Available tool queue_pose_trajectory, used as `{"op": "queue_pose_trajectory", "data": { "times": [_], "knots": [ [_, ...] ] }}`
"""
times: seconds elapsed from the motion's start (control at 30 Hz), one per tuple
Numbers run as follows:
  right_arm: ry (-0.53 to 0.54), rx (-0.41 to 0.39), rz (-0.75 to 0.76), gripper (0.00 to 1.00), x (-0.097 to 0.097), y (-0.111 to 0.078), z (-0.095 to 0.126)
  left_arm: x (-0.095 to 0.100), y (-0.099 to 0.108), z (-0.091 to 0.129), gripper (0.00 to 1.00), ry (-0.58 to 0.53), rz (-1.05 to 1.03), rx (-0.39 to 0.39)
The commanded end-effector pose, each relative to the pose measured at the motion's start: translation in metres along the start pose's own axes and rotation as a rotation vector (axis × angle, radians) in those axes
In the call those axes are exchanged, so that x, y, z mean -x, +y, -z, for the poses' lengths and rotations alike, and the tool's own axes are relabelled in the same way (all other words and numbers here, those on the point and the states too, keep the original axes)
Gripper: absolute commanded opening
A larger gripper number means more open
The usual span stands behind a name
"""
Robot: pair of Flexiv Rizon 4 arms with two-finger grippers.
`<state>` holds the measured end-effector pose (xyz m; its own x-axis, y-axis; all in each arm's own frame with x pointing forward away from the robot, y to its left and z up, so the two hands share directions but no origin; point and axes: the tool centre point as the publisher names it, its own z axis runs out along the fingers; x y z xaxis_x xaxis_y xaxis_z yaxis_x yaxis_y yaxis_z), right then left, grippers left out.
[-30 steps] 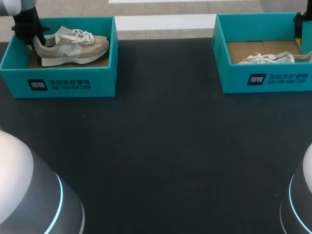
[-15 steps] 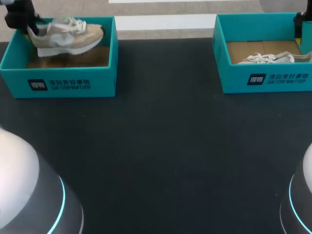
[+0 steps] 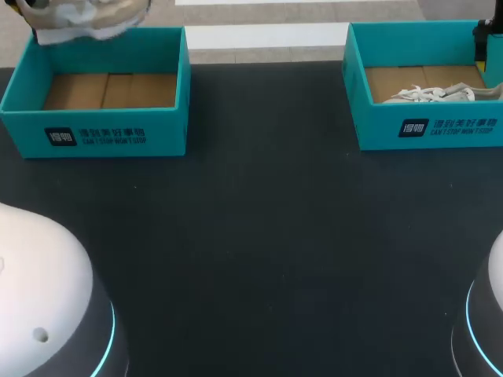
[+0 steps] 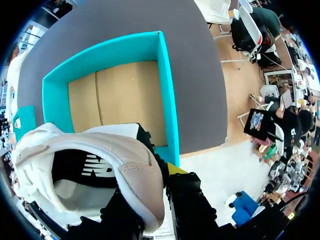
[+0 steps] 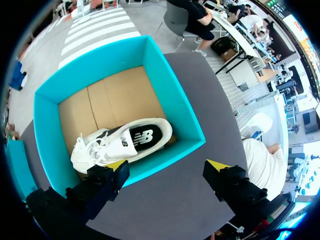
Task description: Take the shoe out of the shoebox, open the shoe tongue, remove and reinsert the insole, then place the shoe into the shoebox
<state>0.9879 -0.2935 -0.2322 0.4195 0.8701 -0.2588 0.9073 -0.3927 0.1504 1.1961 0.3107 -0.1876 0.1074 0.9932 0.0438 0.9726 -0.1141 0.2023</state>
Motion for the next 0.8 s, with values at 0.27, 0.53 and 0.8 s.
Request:
{"op": "queue_pose_trajectory", "data": {
  "times": [0.27,0.53,0.8],
  "knots": [
    [0.001,-0.001,-0.001,1.00,0.000,0.000,0.000,0.002,-0.031,0.035,0.00,0.005,-0.001,0.087],
    [0.001,-0.001,-0.001,1.00,0.000,0.000,0.000,0.002,-0.031,0.035,0.00,0.005,-0.001,0.087],
    [0.001,-0.001,-0.001,1.00,0.000,0.000,0.000,0.029,-0.077,0.048,0.00,0.099,-0.029,0.134]
  ]
}}
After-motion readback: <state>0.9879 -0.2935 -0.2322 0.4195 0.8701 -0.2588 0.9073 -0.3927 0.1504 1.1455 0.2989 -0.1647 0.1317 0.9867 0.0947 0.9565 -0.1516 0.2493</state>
